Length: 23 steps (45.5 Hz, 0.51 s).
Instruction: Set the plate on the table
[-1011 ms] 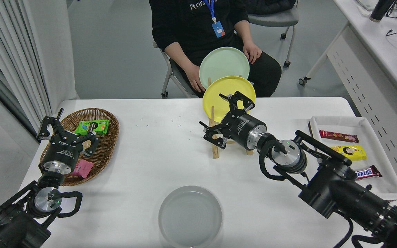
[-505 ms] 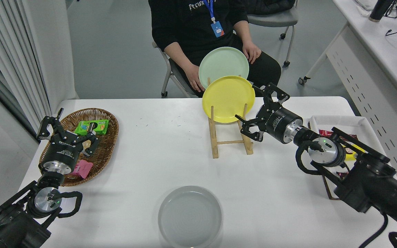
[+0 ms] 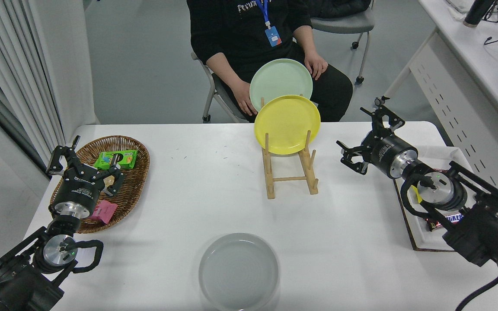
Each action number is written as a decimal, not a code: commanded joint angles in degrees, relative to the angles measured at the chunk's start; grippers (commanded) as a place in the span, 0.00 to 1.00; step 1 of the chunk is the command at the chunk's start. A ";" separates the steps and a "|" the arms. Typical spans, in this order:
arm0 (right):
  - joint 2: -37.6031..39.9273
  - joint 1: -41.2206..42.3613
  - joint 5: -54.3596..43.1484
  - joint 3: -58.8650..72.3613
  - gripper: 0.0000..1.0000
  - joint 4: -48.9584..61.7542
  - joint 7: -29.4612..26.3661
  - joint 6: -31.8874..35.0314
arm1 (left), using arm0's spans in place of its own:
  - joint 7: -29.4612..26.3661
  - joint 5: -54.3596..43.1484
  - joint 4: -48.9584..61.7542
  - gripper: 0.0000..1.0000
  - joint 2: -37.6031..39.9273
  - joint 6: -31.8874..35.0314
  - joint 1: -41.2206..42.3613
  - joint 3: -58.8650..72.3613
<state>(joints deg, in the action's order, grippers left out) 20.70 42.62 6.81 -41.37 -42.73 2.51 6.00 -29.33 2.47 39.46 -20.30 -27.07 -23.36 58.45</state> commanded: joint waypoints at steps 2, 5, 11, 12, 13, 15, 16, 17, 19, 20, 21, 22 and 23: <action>-1.71 0.09 0.05 -1.52 1.00 7.66 2.94 2.09 | -0.03 0.08 0.00 0.98 0.00 0.00 -0.02 0.00; -1.89 0.18 0.05 -1.43 1.00 8.28 3.03 2.53 | -0.03 0.08 0.00 0.98 0.00 0.00 -0.02 0.00; -2.24 0.00 0.05 -0.73 1.00 10.03 3.21 3.05 | -0.03 -0.01 0.00 0.98 0.00 0.00 0.07 0.00; -2.50 0.00 0.05 -0.64 1.00 10.56 3.21 3.32 | -0.03 -0.01 0.00 0.98 0.00 0.00 -0.02 0.00; -2.77 0.00 0.05 -0.55 1.00 11.00 3.21 3.67 | -0.03 -0.01 0.00 0.98 0.00 0.00 -0.02 0.00; -3.21 0.00 -0.04 -0.46 1.00 12.14 3.29 4.54 | -0.03 -0.01 0.00 0.98 0.00 0.00 -0.02 0.00; -3.30 0.00 -0.04 -0.46 1.00 12.67 3.38 4.98 | -0.03 -0.01 0.00 0.98 0.00 0.00 0.07 0.00; -3.30 0.00 -0.04 -0.38 1.00 13.28 3.56 5.34 | -0.03 -0.01 0.00 0.98 0.00 0.00 0.07 0.00; -3.47 0.00 -0.04 -0.29 1.00 14.08 3.82 5.87 | -0.03 -0.01 0.00 0.98 0.00 0.00 -0.02 0.00; -3.73 0.00 -0.04 -0.29 1.00 14.25 3.91 6.13 | -0.03 -0.01 0.00 0.98 0.00 0.00 -0.02 0.00; -3.91 0.00 -0.04 -0.29 1.00 14.43 4.17 6.31 | -0.03 -0.01 0.00 0.98 0.00 0.00 -0.02 0.00; -4.09 -0.08 -0.04 -0.20 1.00 14.43 4.61 6.66 | -0.03 0.08 0.00 0.98 0.00 0.00 0.07 0.00; -4.09 -0.17 -0.13 -0.20 1.00 14.43 5.22 6.75 | -0.03 -0.01 0.00 0.98 0.00 0.00 -0.02 0.00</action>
<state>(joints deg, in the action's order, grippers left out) 17.84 42.64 6.80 -41.89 -31.56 5.80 10.37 -29.36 2.47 39.46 -20.30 -27.07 -23.34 58.45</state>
